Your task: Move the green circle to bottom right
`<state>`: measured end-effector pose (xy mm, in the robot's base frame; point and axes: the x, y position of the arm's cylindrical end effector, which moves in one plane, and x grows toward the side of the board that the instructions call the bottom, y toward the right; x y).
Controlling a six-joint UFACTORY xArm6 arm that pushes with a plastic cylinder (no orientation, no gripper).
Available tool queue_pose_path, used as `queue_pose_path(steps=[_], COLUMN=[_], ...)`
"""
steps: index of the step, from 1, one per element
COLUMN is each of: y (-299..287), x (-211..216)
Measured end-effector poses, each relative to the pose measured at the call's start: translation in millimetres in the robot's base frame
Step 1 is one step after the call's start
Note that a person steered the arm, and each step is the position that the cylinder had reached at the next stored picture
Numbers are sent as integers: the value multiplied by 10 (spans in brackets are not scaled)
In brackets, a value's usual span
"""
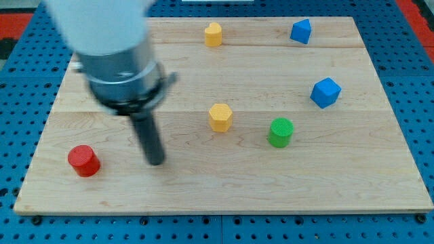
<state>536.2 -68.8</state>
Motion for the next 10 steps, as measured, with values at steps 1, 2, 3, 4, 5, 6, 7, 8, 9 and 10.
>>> queue_pose_path(steps=[1,2,3,4,5,6,7,8,9,10], y=[802,980,986,1063,1099,1353,1381,1725,1786,1805], x=[-193,-353,-538,-720,-712,-619,-619,-619,-626,-626])
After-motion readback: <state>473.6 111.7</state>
